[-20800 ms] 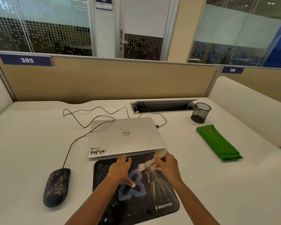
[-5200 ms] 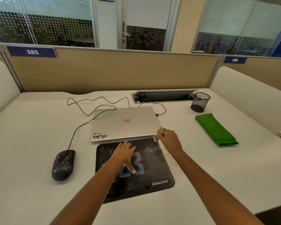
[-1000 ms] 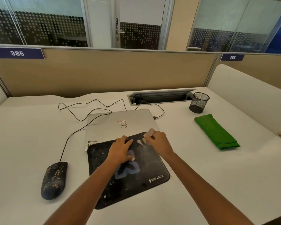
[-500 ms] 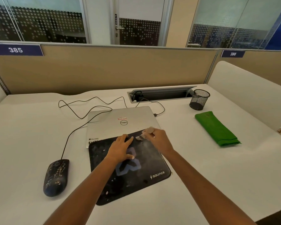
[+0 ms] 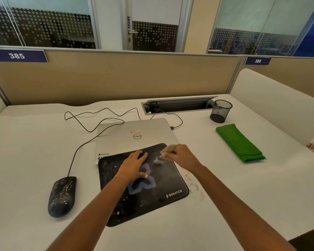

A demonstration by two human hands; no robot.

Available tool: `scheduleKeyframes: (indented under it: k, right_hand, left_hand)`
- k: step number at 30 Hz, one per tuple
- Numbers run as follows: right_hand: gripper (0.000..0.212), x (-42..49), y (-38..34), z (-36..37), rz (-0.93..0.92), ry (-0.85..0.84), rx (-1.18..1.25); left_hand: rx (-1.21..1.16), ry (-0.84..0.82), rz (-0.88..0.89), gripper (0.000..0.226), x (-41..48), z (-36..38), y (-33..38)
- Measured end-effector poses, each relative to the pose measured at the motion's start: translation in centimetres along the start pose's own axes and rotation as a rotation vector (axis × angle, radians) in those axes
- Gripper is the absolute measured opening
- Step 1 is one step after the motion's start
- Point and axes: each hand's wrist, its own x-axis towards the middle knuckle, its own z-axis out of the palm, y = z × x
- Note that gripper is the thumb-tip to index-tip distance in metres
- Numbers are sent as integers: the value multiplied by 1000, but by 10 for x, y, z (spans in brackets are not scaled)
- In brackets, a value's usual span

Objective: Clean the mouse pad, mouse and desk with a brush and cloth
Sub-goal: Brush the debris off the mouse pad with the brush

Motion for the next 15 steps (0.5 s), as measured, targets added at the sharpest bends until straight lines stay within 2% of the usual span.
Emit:
scheduleKeyframes:
  k: [6,12,15]
  right_hand:
    - [14,-9,5,15,-38,-122,-128]
    - [8,-12,9,-18,123,-319,-119]
    - [9,-8,11,-28,95,-192,-130]
  left_hand:
    - [-2,-63,23,87,-6,3,-4]
    - [-16,-116,47,88,-6,-2,-4]
    - [-22,-166,62,90,-6,-6,-7]
